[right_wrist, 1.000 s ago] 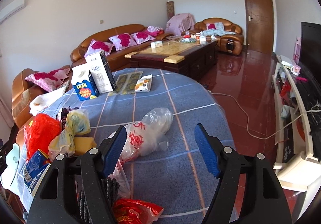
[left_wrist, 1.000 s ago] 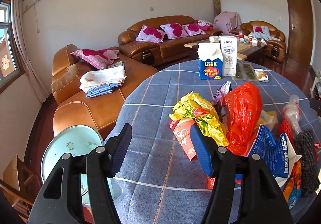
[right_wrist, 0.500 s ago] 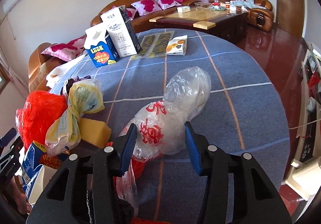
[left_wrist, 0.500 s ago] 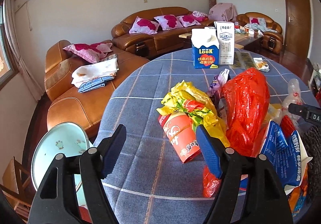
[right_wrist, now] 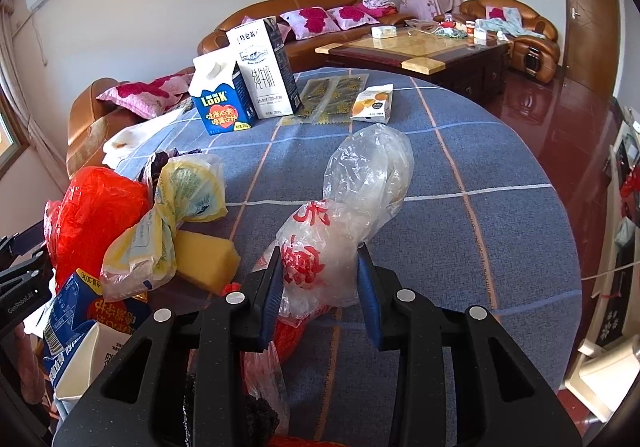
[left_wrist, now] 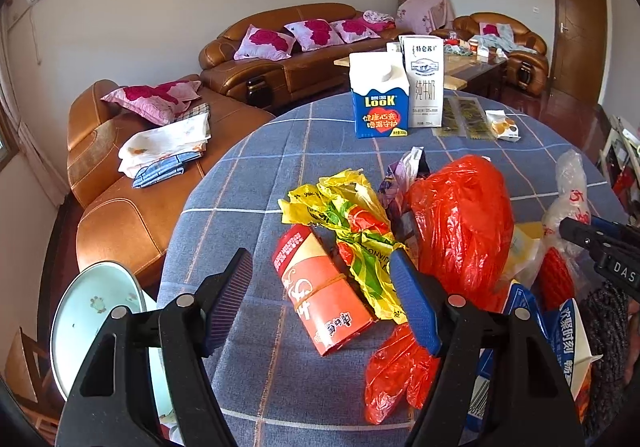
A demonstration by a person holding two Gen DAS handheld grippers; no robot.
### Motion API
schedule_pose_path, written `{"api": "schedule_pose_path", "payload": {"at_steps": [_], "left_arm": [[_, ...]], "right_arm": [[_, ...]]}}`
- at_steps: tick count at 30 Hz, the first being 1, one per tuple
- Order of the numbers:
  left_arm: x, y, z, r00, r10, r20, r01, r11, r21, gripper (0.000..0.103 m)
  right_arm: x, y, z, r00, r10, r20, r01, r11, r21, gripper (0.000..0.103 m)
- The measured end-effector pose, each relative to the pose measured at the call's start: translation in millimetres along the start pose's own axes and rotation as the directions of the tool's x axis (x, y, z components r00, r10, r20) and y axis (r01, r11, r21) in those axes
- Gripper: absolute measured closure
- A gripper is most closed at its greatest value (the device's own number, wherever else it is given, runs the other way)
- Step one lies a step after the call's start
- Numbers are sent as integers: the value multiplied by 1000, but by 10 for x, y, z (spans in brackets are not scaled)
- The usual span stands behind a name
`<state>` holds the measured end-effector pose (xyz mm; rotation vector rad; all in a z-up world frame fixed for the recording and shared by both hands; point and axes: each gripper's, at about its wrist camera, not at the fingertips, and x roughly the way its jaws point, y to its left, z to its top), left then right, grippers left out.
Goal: Collect trash
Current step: 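Lift both held bags and carry them over the teal bucket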
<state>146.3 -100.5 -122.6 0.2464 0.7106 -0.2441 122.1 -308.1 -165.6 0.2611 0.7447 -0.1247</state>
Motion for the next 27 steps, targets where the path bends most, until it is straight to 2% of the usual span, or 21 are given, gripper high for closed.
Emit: {"api": "schedule_pose_path", "payload": {"at_steps": [2, 4, 8, 9, 11, 13, 14, 18, 22, 27], "left_arm": [[40, -15, 26, 1000, -15, -16, 15, 1000, -5, 39], [72, -30, 51, 998, -49, -32, 49, 999, -11, 49], [162, -67, 76, 989, -127, -75, 125, 992, -30, 56], [183, -76, 76, 986, -144, -84, 142, 989, -36, 62], [190, -110, 80, 979, -183, -90, 180, 983, -32, 85], [167, -167, 81, 987, -143, -79, 143, 990, 3, 98], [157, -182, 79, 989, -128, -76, 129, 992, 14, 101], [85, -127, 71, 992, -112, -62, 113, 993, 16, 102], [-104, -9, 99, 997, -77, -9, 77, 997, 12, 102], [-365, 169, 132, 998, -29, 55, 30, 999, -18, 102]], "right_arm": [[1, -9, 6, 1000, 1, -1, -1, 1000, 3, 68], [8, -4, 10, 1000, -1, -1, 1, 1000, -1, 68], [21, 24, 18, 1000, -9, -5, 9, 1000, -16, 67], [17, 24, 16, 1000, -10, -4, 10, 1000, -17, 67], [13, 12, 13, 1000, -7, -2, 7, 1000, -12, 67], [7, 15, 9, 1000, -6, 0, 6, 1000, -10, 67], [0, 23, 7, 1000, -8, 5, 8, 1000, -13, 67], [-102, 59, 4, 998, -26, 55, 27, 999, -29, 68], [-293, 114, 88, 992, -29, 120, 33, 999, -34, 68], [-531, 346, 214, 982, 13, 190, 2, 997, -83, 68]]}}
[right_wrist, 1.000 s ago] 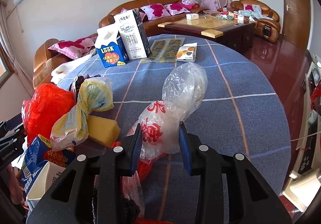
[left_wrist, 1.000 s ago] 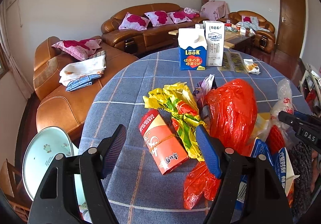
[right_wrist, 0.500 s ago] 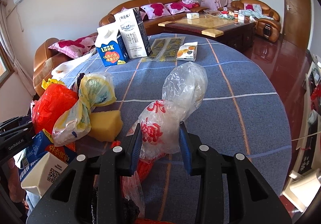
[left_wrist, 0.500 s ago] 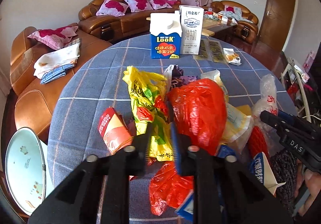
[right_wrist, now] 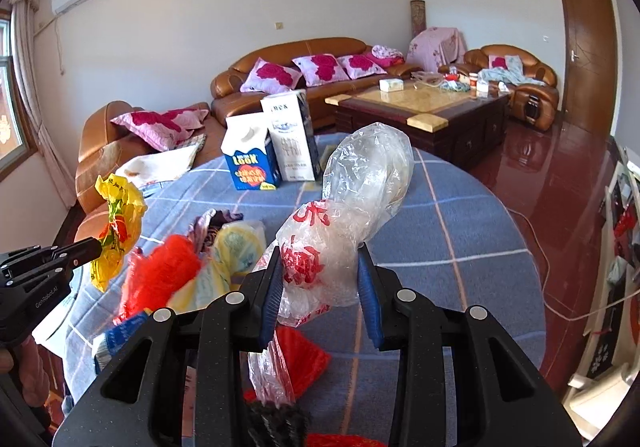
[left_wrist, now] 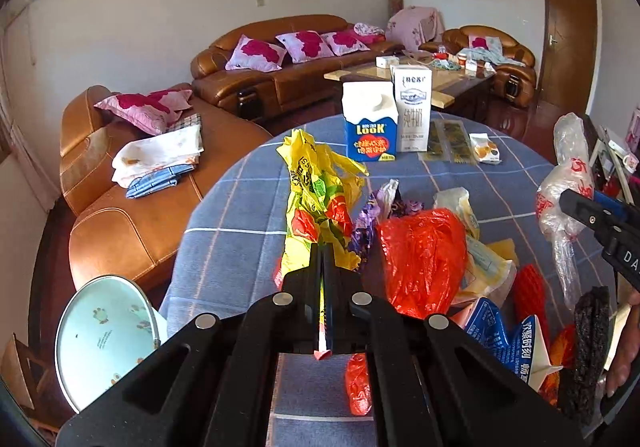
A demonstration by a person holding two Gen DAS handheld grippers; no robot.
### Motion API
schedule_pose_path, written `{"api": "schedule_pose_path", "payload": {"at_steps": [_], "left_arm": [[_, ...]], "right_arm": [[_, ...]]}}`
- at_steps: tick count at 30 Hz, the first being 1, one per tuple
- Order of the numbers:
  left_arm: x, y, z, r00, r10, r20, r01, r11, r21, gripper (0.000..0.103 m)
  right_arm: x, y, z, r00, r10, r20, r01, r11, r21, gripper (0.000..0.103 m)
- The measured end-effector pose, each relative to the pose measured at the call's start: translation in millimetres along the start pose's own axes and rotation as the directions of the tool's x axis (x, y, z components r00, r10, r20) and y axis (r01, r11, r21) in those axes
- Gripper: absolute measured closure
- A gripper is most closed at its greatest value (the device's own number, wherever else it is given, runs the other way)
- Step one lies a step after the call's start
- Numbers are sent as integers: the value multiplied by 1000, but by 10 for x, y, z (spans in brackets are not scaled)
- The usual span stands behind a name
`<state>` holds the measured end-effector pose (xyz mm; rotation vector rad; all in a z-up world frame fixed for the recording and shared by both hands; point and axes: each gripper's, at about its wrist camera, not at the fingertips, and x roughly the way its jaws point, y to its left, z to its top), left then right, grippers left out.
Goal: Collect trash
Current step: 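Lift both held bags and carry them over the teal bucket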
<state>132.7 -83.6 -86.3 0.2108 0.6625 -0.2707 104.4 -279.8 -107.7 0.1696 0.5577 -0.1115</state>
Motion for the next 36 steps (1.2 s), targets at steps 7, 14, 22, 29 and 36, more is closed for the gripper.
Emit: {"api": "schedule_pose_path", "payload": {"at_steps": [7, 14, 22, 29, 36], "left_arm": [[-360, 356, -18, 990, 121, 72, -117, 992, -54, 102], [-610, 759, -76, 972, 219, 87, -209, 971, -114, 102], [-814, 1206, -192, 936, 344, 76, -326, 927, -185, 102], [-892, 1581, -279, 891, 451, 44, -431, 873, -227, 102], [-887, 1853, -346, 847, 532, 0, -515, 819, -252, 102]], "right_arm": [[-130, 447, 191, 996, 74, 54, -70, 995, -72, 68], [-175, 881, 331, 986, 145, 88, -133, 982, -131, 68], [-77, 1495, 438, 966, 242, 91, -218, 951, -218, 68], [124, 1990, 441, 945, 322, 60, -297, 921, -254, 68], [331, 2390, 408, 923, 386, 10, -367, 886, -283, 68]]}}
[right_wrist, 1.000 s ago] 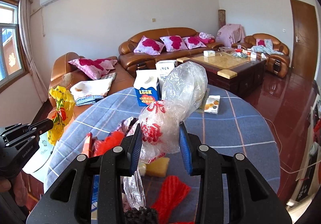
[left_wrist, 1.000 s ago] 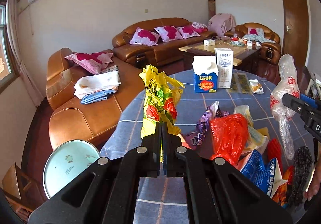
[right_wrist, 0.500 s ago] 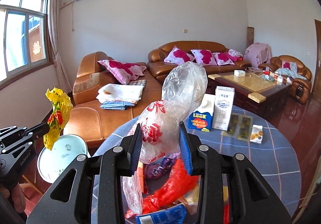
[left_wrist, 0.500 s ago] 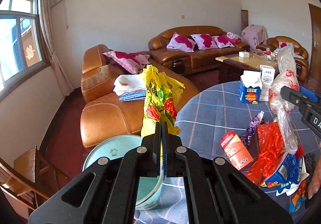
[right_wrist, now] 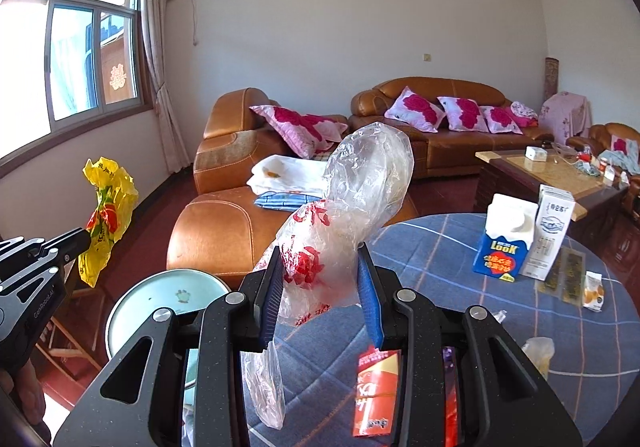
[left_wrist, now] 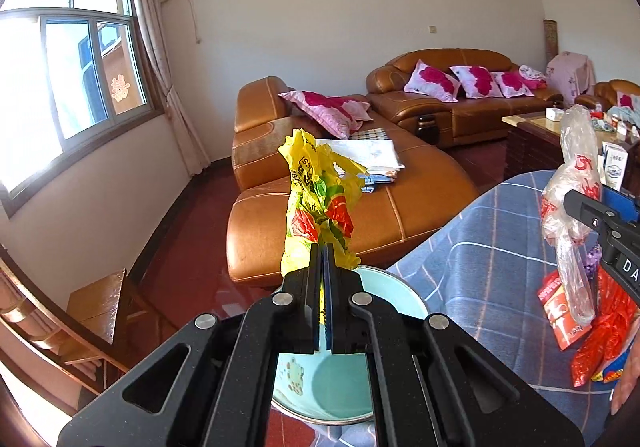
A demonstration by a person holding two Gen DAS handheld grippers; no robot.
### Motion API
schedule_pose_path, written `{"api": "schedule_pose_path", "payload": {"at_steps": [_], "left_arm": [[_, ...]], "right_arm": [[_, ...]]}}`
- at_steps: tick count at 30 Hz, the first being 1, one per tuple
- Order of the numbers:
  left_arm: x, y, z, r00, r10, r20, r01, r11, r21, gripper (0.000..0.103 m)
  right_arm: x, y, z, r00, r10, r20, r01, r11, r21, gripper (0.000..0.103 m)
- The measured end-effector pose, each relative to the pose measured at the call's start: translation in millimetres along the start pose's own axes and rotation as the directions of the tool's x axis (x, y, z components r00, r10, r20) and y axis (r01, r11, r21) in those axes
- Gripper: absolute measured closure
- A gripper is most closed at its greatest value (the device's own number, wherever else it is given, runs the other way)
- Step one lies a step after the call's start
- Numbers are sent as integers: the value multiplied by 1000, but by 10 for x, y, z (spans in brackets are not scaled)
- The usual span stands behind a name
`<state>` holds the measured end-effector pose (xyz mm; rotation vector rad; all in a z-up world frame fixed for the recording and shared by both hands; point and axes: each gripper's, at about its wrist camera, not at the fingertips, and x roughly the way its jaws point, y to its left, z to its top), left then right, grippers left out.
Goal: Collect trash
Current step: 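Lift both held bags and carry them over the teal bucket, then open both tools to drop the bags into the teal bucket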
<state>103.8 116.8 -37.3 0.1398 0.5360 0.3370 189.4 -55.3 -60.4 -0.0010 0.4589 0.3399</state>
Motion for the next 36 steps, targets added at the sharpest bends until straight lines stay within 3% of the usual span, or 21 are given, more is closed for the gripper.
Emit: {"api": "schedule_pose_path", "payload": {"at_steps": [7, 15, 36], "left_arm": [[155, 179, -44, 995, 97, -39, -98, 995, -15, 102], [245, 297, -96, 984, 158, -76, -160, 987, -18, 102], [443, 292, -183, 974, 175, -146, -176, 984, 3, 102]], "right_arm": [[293, 280, -11, 997, 69, -41, -71, 997, -37, 68], [484, 514, -61, 989, 129, -73, -135, 988, -77, 68], [714, 785, -241, 969, 181, -165, -209, 964, -165, 68]]}}
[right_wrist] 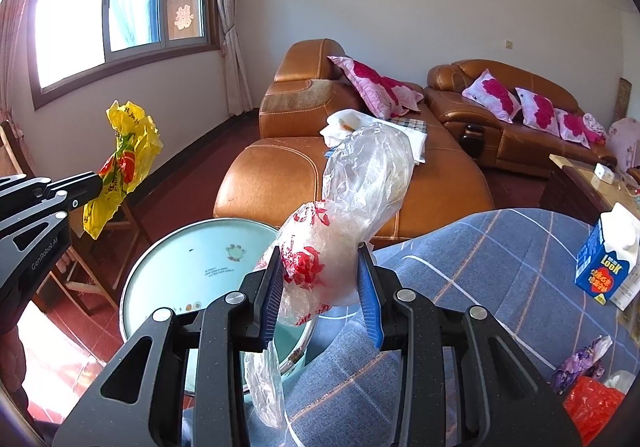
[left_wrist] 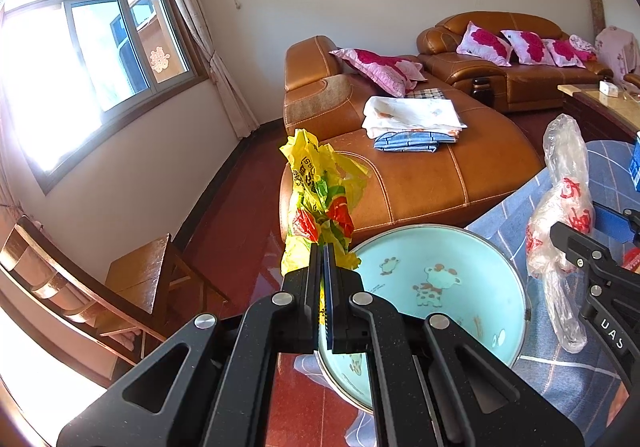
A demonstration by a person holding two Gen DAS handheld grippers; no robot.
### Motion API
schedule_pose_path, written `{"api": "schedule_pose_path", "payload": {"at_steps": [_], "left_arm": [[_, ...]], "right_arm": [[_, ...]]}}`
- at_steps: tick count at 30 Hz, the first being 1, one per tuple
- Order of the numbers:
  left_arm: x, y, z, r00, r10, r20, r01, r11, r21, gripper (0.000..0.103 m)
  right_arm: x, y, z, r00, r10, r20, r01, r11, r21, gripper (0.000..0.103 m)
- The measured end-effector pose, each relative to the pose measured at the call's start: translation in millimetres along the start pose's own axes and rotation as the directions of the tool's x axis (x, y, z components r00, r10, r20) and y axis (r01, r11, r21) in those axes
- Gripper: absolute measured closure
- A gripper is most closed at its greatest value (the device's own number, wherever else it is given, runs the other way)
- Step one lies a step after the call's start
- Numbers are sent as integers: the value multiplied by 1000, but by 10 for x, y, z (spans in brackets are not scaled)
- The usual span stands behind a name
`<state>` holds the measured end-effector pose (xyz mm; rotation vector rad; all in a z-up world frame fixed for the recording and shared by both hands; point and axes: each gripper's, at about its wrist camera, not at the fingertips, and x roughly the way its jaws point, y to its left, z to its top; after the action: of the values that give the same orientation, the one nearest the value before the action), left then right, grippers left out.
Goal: Collect trash
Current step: 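Open both tools to drop the bags into the teal bucket, then move both open tools back over the table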
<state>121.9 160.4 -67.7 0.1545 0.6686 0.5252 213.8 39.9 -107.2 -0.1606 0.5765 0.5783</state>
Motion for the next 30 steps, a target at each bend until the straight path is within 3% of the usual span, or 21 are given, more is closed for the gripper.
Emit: {"api": "schedule_pose_path", "payload": {"at_steps": [12, 15, 17, 19, 22, 30], "left_arm": [[21, 18, -1, 999, -34, -11, 34, 999, -6, 101], [21, 22, 0, 999, -51, -12, 51, 999, -5, 95], [16, 18, -2, 998, -66, -12, 66, 998, -8, 88], [8, 8, -4, 997, -71, -9, 71, 997, -4, 75], [4, 12, 0, 997, -72, -6, 72, 997, -10, 67], [15, 16, -1, 997, -73, -8, 73, 997, -22, 62]], "right_arm": [[61, 68, -11, 999, 43, -24, -44, 998, -39, 67], [105, 113, -29, 998, 54, -39, -56, 997, -55, 64], [129, 120, -37, 997, 58, -43, -60, 997, -56, 59], [158, 124, -51, 997, 64, -53, -67, 996, -52, 48], [182, 116, -76, 996, 61, -60, -64, 997, -51, 45], [167, 137, -108, 997, 42, -65, -46, 997, -55, 41]]}}
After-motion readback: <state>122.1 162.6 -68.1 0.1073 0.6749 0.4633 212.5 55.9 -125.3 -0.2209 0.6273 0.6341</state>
